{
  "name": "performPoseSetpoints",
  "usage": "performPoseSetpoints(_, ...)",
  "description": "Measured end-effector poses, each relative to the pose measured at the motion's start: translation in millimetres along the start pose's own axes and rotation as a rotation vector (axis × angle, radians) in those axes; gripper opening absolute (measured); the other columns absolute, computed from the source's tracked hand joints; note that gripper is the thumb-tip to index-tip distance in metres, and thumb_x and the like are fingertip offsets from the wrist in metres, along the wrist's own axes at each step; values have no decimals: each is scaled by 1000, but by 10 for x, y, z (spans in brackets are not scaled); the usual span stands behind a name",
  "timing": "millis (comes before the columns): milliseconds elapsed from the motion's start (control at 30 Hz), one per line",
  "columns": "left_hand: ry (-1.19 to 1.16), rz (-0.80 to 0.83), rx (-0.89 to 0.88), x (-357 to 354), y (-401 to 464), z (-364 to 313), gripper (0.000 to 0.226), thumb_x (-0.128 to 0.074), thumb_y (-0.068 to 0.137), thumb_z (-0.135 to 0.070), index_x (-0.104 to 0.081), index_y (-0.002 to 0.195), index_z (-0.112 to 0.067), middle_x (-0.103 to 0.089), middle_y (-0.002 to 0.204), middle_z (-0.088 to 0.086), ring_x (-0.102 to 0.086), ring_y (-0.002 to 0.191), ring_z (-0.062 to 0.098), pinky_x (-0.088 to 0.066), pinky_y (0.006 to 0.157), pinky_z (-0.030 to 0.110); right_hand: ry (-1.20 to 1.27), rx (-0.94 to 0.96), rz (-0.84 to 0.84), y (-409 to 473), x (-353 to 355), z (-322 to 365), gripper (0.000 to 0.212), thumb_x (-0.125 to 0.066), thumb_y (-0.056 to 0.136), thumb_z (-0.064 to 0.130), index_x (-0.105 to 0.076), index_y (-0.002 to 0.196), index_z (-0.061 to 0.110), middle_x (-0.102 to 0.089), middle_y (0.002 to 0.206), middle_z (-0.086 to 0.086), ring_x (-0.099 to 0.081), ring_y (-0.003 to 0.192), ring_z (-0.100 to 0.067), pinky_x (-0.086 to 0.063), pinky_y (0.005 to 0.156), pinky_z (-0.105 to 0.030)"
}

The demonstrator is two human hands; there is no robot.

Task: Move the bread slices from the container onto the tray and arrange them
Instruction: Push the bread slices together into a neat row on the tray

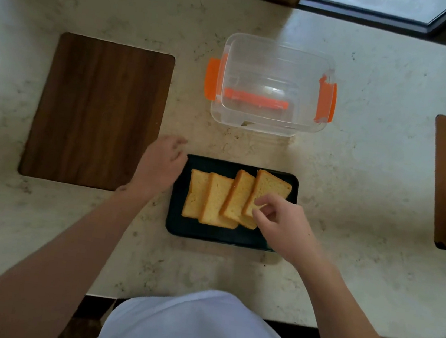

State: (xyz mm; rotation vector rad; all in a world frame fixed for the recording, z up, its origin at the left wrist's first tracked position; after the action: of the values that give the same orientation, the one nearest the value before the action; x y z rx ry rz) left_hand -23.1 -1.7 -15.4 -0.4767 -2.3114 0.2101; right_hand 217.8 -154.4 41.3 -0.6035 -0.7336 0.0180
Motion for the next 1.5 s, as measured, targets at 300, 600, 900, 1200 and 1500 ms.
performPoseSetpoints(300, -117, -35, 233, -184, -1272, 150, 24, -63, 96, -13, -67, 115, -27, -65, 94, -18, -62, 85, -4, -47, 70, 9, -146, 34, -66, -116, -246, -35, 25, -66, 93, 32, -67, 115, 20, -65, 92, 11, -64, 86, -12, -57, 72, -34)
performPoseSetpoints(600, 122, -8, 308, -256, -943, -46, 49, -65, 97, -26, -56, 142, -9, -67, 131, 9, -64, 116, 22, -41, 87, 25, -560, 351, 19, 280, -530, 436, 117, -79, 68, 67, -23, 157, 16, -32, 161, -6, -20, 149, -29, -24, 117, -56)
performPoseSetpoints(900, 176, 96, 410, -423, -752, -75, 23, -72, 90, -35, -70, 97, -13, -68, 82, 1, -64, 74, 20, -47, 61, 34, -740, 377, 124, 491, -754, 549, 129, -78, 66, 59, -7, 161, 8, -28, 165, -8, -21, 152, -28, -1, 120, -65)
performPoseSetpoints(1200, 90, 37, 456, -351, -720, 78, 22, -75, 88, -36, -57, 90, -24, -58, 80, -10, -55, 72, 8, -37, 55, 25, -690, 421, 70, 522, -738, 631, 122, -76, 62, 58, -19, 158, 8, -40, 152, -9, -37, 139, -31, -10, 119, -65)
performPoseSetpoints(1500, 81, 12, 435, -300, -709, 155, 23, -71, 90, -34, -52, 78, -31, -59, 77, -11, -53, 67, 2, -34, 52, 23, -689, 426, 102, 578, -827, 731, 120, -77, 68, 54, -15, 160, 9, -34, 158, -8, -32, 143, -32, -9, 119, -65)
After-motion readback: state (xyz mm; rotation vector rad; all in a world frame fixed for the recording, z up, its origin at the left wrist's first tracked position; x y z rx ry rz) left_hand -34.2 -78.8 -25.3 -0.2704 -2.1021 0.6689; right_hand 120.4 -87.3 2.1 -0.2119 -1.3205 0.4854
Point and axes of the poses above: each hand's wrist, its own y-axis towards the middle knuckle, its own x-axis out of the back of the hand, z = x × y, the point moved 5 cm from there along y, towards the middle knuckle
